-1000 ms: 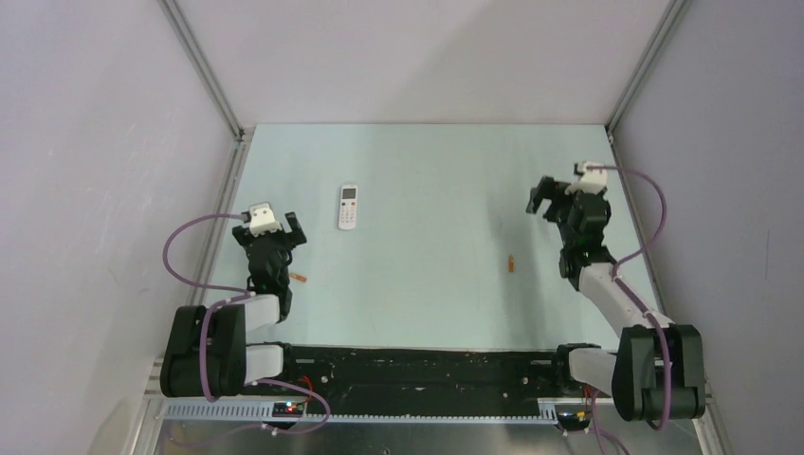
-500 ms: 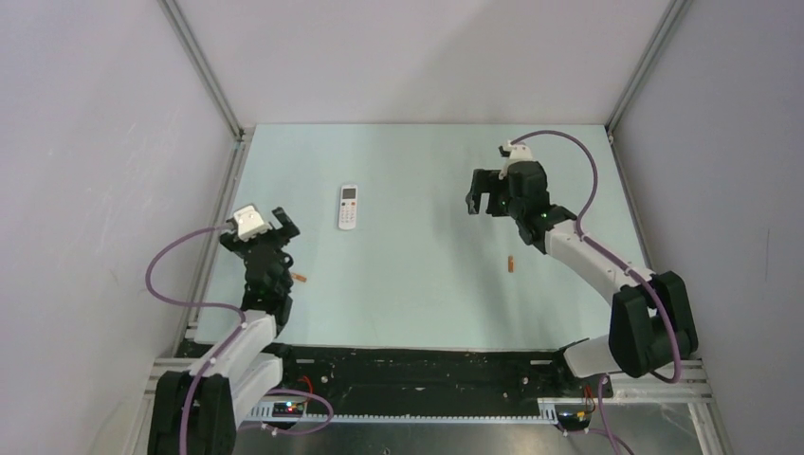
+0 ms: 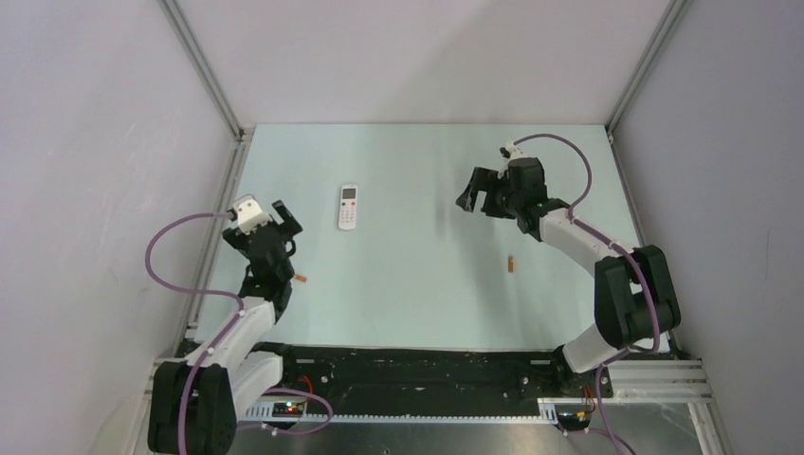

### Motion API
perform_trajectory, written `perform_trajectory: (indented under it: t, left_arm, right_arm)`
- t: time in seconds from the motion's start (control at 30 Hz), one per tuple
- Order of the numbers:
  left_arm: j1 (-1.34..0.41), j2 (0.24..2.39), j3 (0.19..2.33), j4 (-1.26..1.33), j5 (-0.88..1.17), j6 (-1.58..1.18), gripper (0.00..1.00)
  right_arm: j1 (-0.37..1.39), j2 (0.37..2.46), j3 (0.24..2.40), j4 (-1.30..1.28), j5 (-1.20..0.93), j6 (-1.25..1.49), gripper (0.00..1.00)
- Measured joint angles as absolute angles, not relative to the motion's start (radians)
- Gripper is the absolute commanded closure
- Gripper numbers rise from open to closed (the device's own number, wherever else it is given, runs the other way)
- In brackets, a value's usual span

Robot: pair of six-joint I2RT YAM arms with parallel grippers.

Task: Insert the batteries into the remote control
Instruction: Pick up the remote control from the center of the board.

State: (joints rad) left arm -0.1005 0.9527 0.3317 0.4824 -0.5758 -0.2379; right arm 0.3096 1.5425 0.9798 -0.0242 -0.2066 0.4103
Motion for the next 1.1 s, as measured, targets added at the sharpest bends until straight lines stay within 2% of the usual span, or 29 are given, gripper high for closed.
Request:
perform_trajectory:
  t: [0.13, 0.37, 0.57, 0.8, 1.1]
  left_arm:
    - [-0.092, 0.972, 0.344, 0.443, -0.595, -0.263, 0.02]
    - [-0.086, 1.006, 0.406, 0.368, -0.601, -0.297, 0.02]
    - [-0.068, 0.945, 0.393, 0.326, -0.599, -0.349, 0.02]
    - [-0.057, 0.879, 0.366, 0.325, -0.603, -0.393, 0.02]
    - [-0.025, 0.918, 0.366, 0.312, -0.571, -0.423, 0.02]
  right_arm:
    - [0.351, 1.599, 1.050, -0.048, -0.168, 0.438, 0.00]
    - [0.602, 1.796, 1.333, -0.138, 0.036, 0.453, 0.00]
    - [0.762, 2.115, 1.800, -0.283, 0.170, 0.487, 0.02]
    - [0.831, 2.475, 2.300, -0.456, 0.230, 0.562, 0.04]
    - [0.829, 2.596, 2.381, -0.508, 0.257, 0.664, 0.05]
